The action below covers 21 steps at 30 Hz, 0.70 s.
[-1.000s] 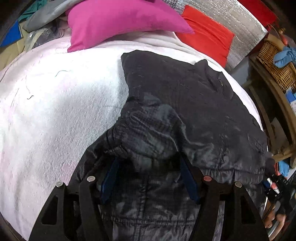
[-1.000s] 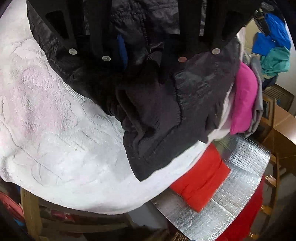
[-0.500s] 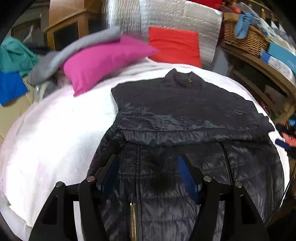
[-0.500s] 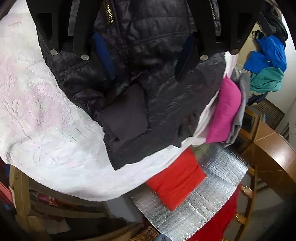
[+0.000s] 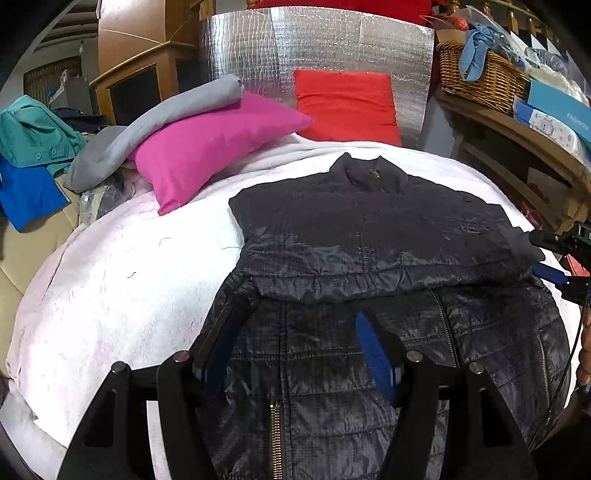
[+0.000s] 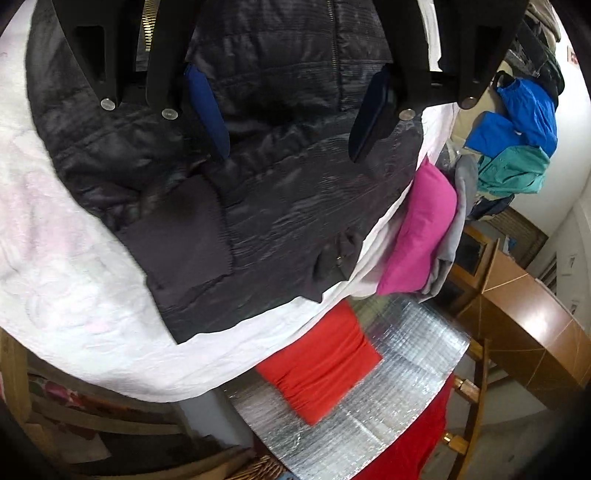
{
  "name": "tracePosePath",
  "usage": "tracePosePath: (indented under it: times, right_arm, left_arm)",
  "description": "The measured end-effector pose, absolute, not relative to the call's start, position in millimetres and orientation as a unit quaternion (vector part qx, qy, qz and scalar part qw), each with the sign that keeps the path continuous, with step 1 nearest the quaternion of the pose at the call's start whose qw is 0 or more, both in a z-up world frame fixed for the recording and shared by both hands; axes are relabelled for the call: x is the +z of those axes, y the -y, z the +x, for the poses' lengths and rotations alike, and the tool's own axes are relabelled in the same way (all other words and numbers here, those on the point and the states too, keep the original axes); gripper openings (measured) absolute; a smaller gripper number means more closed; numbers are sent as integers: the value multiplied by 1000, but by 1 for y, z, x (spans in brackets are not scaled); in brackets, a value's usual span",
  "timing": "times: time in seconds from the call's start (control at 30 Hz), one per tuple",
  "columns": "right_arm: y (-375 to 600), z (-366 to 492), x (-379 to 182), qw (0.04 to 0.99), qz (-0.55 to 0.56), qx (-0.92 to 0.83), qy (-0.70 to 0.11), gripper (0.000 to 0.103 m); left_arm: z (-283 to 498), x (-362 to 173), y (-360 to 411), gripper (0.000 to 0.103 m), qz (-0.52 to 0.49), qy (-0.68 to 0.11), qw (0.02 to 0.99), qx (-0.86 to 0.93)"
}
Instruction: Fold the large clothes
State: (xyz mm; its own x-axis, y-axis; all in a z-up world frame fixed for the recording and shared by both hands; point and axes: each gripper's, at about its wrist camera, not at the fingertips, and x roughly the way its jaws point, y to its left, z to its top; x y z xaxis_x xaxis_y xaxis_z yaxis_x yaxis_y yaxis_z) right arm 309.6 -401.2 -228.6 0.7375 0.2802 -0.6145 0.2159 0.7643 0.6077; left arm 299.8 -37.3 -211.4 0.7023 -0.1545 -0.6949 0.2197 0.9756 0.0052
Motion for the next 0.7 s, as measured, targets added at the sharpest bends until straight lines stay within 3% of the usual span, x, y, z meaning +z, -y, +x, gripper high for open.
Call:
tracePosePath:
  times: [0.7]
  right_arm:
    - [378,337,-236,857,351,52,-374,70]
  left_arm:
    - [307,-217,31,67,67,-380,919,-78]
